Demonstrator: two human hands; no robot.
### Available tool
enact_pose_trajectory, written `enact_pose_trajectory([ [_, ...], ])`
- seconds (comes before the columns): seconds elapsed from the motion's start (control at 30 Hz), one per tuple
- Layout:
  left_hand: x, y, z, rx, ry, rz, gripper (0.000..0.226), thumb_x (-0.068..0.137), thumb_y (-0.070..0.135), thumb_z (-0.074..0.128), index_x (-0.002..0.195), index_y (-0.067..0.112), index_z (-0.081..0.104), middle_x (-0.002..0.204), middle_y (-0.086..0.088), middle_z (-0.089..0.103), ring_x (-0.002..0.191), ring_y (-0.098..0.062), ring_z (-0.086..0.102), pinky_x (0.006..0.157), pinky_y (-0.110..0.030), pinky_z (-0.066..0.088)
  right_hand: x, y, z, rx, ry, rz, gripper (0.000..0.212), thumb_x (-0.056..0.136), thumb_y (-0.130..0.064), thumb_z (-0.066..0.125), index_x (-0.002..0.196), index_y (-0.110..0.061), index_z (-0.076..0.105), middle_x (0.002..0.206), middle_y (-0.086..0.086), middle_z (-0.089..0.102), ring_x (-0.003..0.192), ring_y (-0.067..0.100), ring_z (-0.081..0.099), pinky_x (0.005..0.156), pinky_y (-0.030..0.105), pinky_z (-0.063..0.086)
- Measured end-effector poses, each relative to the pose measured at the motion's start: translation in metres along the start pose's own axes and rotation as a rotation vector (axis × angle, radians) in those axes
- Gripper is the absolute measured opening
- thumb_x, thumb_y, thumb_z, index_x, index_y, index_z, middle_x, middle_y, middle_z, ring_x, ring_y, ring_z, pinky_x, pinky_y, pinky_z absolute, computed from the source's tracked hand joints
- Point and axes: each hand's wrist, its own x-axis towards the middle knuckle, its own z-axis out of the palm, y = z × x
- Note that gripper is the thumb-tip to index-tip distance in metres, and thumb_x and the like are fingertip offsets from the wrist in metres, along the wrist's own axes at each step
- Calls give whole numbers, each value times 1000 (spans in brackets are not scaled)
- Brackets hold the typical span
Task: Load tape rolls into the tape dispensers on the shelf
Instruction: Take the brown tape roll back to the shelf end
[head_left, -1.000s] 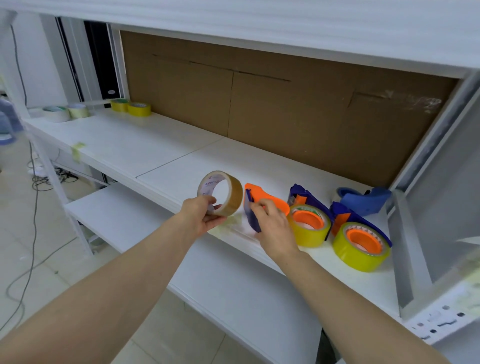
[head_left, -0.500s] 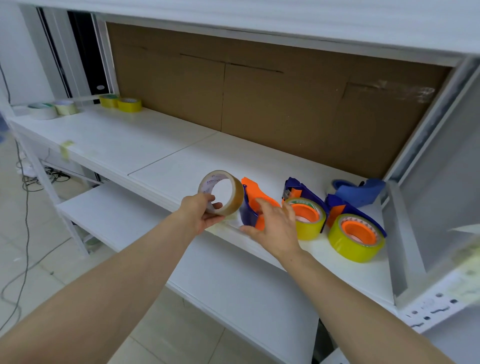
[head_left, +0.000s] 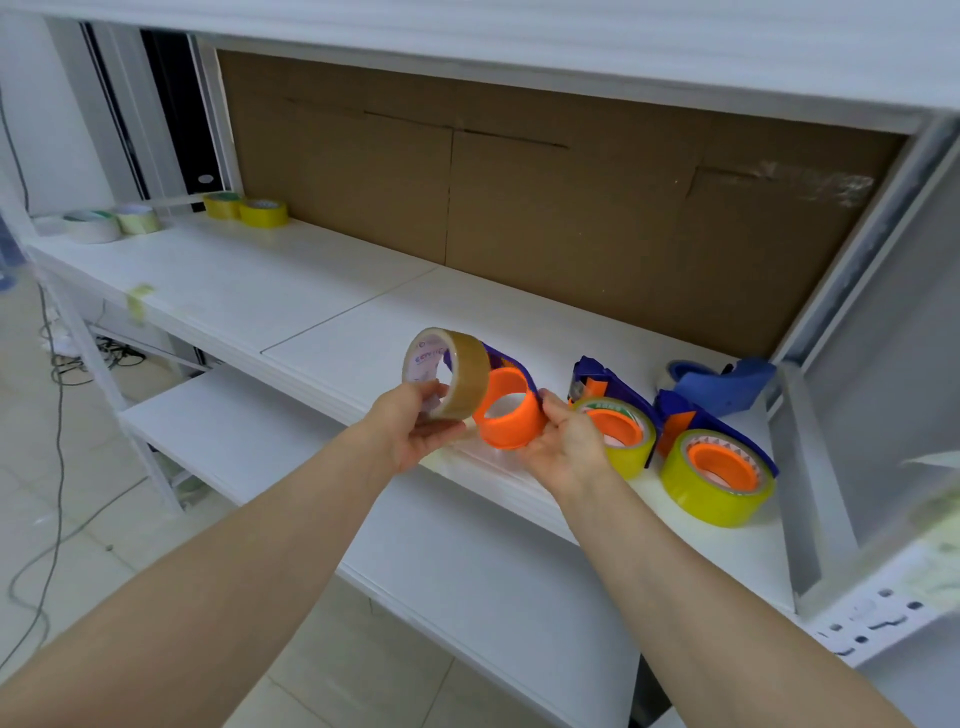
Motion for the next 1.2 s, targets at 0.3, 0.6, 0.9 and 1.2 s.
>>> enact_pose_trajectory([
  [0.3, -7, -4, 13, 35, -149, -27, 25, 95, 12, 50, 119, 15, 58, 118, -18, 61, 93, -32, 61, 55, -36, 57, -11, 2, 5, -354, -1, 59, 31, 88, -27, 63, 116, -15, 58, 110, 13, 66, 91, 30, 66, 58, 39, 58],
  [0.6, -5, -4, 17, 136, -61, 2, 3, 92, 10, 55, 91, 7, 55, 91, -21, 65, 83, -32, 65, 82, -50, 54, 1, -14, 4, -1577, 192, -563, 39, 100, -9, 34, 136, -14, 48, 138, 9, 51, 123, 26, 49, 98, 33, 42],
  [0.9, -1, 0, 6, 45, 78, 25, 21, 95, 22, 53, 108, 4, 51, 102, -12, 54, 88, -28, 60, 72, -42, 52, -8, -13, -15, -2108, 25, -915, 27, 86, -28, 54, 110, -25, 67, 116, -4, 61, 116, 18, 44, 103, 34, 32],
  [1.2, 0, 4, -1, -23, 114, 50, 20, 89, 9, 51, 109, 7, 49, 92, -11, 49, 91, -28, 55, 80, -43, 52, 2, 2, -14, -2414, -59, -899, 27, 94, -22, 49, 118, -29, 58, 119, 0, 62, 111, 25, 48, 93, 35, 31],
])
